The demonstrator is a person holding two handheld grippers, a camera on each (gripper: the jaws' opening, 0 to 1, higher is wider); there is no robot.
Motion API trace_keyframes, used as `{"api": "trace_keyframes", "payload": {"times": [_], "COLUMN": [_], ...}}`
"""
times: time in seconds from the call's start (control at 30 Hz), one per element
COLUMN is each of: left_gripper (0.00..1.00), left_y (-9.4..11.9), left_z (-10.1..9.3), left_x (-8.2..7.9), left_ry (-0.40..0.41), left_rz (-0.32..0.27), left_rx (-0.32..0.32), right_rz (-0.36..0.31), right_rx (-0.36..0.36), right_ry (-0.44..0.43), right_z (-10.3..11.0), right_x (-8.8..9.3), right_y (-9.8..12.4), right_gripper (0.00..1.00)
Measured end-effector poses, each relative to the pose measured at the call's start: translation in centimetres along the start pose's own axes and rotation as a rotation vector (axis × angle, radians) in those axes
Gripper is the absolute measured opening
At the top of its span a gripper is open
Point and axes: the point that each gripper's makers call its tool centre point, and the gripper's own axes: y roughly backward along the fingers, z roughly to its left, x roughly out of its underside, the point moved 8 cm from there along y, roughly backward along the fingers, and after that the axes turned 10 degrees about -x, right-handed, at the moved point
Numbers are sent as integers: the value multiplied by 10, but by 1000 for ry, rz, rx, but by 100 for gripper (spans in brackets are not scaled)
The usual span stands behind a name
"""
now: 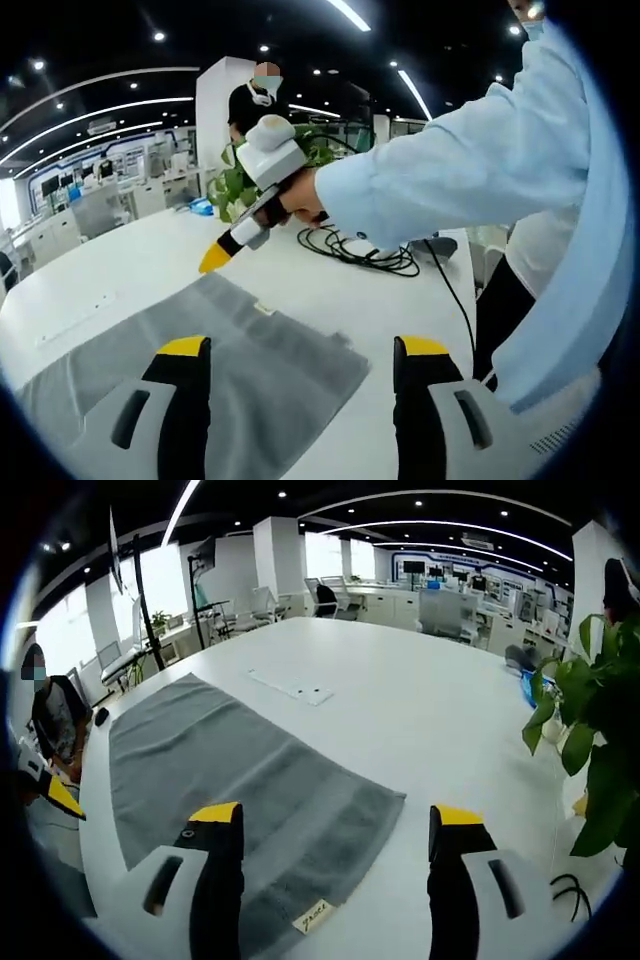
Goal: Fold the towel on the table until its edges align and the towel forms a compact rectangular stack.
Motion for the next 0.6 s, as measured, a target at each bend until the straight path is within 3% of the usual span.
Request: {"api": "trace_keyframes", "payload": {"times": [0.6], "left_gripper": [75], "left_y": [-39], "left_z": [-19], "left_x": [11], "left_ry": [1], "left_rz": [62], "left_rx": [66], "right_rz": [39], "right_rx": [-24], "right_ry": [14], "right_z": [-11], "right_x": [2], "right_y": [-23], "right_gripper": [73]}}
